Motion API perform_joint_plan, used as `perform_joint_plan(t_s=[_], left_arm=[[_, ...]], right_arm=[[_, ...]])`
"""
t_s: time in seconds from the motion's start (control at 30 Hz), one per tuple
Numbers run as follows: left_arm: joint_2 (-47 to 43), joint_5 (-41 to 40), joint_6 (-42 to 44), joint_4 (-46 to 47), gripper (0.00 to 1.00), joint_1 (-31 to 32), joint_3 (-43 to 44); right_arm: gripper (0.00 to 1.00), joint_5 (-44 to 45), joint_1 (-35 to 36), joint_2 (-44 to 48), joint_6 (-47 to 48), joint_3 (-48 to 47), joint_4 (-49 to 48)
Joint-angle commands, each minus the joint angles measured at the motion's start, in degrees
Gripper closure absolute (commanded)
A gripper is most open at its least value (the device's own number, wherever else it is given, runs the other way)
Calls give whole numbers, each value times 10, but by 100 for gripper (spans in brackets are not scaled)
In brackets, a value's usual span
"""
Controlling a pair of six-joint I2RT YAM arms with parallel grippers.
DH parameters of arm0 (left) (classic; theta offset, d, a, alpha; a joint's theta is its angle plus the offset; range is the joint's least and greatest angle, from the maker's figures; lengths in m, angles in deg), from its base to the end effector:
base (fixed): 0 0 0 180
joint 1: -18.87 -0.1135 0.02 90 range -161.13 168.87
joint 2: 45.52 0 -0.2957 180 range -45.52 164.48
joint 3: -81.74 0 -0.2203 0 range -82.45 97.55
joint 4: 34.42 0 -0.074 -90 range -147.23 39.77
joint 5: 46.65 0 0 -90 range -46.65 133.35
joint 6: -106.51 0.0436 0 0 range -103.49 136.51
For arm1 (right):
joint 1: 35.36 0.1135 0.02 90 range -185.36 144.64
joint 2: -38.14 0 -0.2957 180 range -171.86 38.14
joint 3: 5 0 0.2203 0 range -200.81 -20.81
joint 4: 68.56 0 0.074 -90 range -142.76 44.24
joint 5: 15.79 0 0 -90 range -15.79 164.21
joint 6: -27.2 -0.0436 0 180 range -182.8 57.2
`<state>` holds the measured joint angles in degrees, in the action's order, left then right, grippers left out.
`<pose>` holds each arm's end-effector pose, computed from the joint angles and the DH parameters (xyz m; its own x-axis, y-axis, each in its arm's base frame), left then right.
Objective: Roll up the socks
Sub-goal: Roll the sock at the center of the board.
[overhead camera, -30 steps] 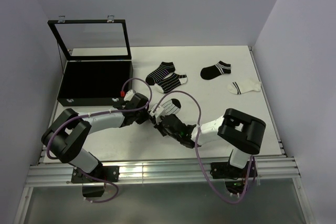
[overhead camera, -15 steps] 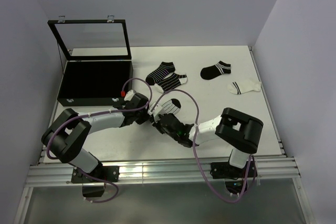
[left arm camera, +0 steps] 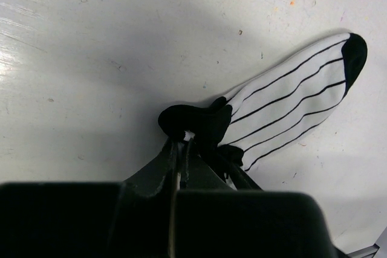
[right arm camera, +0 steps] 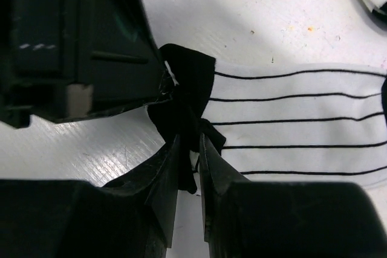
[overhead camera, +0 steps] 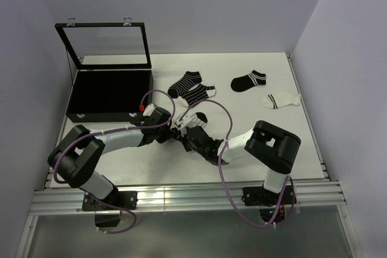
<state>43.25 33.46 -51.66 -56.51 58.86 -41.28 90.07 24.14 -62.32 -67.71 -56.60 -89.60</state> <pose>0.2116 -0.1677 0.1986 -0.7458 -0.5680 -0.3480 -0.3679 0.7868 -0.4956 0.1733 0.2707 0.1843 -0.2964 -0.3410 -0.8921 -0.6833 0.7283 -0.0514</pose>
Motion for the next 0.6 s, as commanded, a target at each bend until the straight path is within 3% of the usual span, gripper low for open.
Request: perform_joint_plan(t_s=[0.0,0.13,0.37,0.57], left_arm=[[4,13,15,-25,100,4,1],[4,13,15,-27,100,3,3],[2,13,15,-35,100,4,9],[2,19,15,-39,100,3,13]], right_arm=[[75,-36,-28,15,-41,2,29],[74,-59,-31,49,-32,2,44],[58,-53,-13,115,13,16,28],[54,-35,-1,88,43,13,8]])
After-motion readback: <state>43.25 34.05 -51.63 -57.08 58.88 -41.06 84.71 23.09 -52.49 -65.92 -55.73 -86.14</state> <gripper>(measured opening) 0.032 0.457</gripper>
